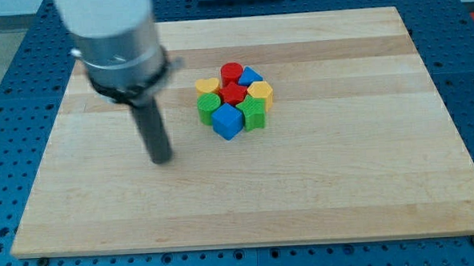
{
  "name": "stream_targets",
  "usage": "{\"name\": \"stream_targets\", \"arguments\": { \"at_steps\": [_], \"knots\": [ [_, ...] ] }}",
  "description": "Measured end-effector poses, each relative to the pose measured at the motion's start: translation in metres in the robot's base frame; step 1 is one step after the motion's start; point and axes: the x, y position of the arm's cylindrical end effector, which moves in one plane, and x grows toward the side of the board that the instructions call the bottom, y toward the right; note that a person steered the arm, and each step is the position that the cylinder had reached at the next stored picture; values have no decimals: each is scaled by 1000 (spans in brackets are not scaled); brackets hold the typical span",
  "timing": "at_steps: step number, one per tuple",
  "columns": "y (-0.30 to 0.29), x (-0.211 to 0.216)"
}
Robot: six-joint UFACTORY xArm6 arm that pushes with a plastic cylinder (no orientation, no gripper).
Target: Move the blue cube towards the bottom right of the board
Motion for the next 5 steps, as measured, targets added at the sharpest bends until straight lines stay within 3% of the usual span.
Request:
{"name": "stream_targets", "arguments": {
  "at_steps": [1, 2, 5],
  "knots": [
    [-24, -69],
    [22, -96],
    [93, -56]
  ]
}}
